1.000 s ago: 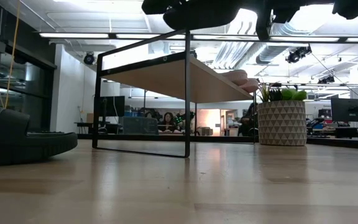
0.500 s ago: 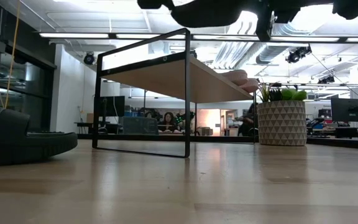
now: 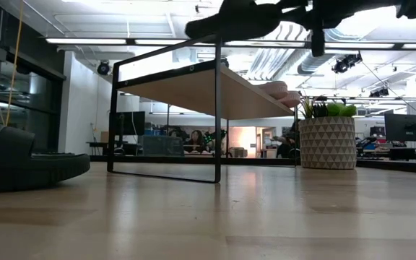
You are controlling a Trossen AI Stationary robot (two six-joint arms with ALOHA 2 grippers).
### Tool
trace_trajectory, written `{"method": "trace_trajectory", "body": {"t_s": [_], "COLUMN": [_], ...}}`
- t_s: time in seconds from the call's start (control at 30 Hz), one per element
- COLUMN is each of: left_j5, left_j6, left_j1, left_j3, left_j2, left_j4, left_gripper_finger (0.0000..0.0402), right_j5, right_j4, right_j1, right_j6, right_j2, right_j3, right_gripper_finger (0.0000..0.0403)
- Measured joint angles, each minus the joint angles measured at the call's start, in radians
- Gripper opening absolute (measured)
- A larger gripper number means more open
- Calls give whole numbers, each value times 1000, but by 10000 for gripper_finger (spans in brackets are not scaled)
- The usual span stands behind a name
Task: Pick and place slides into the shelf
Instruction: Put the right black slide on the shelf
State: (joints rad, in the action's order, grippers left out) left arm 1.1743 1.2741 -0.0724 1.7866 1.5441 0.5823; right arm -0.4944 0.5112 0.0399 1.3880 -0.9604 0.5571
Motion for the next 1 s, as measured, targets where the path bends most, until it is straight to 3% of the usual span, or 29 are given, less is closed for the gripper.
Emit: {"method": "trace_trajectory", "body": {"t_s": [0.2, 0.43, 0.67, 0.87, 1.0], "left_j5": [-14, -14, -20, -130, -146], "left_j6": [-110, -248, -356, -458, -508], "left_j1": [42, 97, 140, 139, 138], "left_j3": [0, 0, 0, 0, 0], "left_j2": [-89, -144, -150, -150, -150], "left_j4": [44, 187, 325, 415, 477], "left_gripper_finger": [200, 186, 183, 183, 184], "right_j5": [46, -53, -193, -203, -215], "right_j4": [-127, -235, -225, -108, -3], "right_j1": [24, 133, 244, 279, 278], "right_j6": [34, 143, 250, 256, 258], "right_j2": [31, 5, -76, -178, -263], "right_j3": [0, 0, 0, 0, 0], "right_gripper_finger": [32, 32, 32, 32, 32]}}
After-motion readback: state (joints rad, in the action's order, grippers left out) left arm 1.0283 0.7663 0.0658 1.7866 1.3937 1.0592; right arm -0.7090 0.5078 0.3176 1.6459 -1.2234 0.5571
